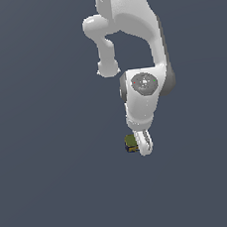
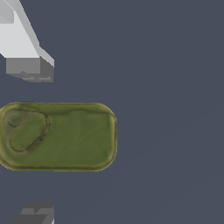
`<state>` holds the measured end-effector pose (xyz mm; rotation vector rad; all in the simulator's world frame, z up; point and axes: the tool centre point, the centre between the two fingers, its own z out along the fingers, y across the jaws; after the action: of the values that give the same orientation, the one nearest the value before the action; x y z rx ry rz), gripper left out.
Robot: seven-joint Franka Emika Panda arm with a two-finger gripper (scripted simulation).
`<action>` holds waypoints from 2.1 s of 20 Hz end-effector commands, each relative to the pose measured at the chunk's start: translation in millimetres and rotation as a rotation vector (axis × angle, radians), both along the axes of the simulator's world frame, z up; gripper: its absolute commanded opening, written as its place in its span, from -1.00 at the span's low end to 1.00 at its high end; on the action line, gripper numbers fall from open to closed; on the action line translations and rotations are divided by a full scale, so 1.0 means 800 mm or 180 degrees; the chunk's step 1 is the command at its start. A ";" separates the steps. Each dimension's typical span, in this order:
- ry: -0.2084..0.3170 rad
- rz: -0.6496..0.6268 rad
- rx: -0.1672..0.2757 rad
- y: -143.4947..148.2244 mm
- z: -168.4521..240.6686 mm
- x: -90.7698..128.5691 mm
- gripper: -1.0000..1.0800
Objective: Pick up the object and move it to a goal position.
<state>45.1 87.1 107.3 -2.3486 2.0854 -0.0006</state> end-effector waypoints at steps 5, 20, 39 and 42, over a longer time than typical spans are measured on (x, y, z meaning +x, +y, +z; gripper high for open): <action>0.0003 -0.0009 -0.0001 -0.001 -0.032 -0.001 0.92; 0.0003 -0.0015 -0.0001 0.000 -0.061 0.000 -1.00; 0.0004 -0.0015 0.0004 -0.001 -0.012 -0.027 -1.00; 0.0005 -0.0015 0.0005 -0.001 0.012 -0.040 -1.00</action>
<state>17.1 85.9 104.9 -2.3469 2.0940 0.0069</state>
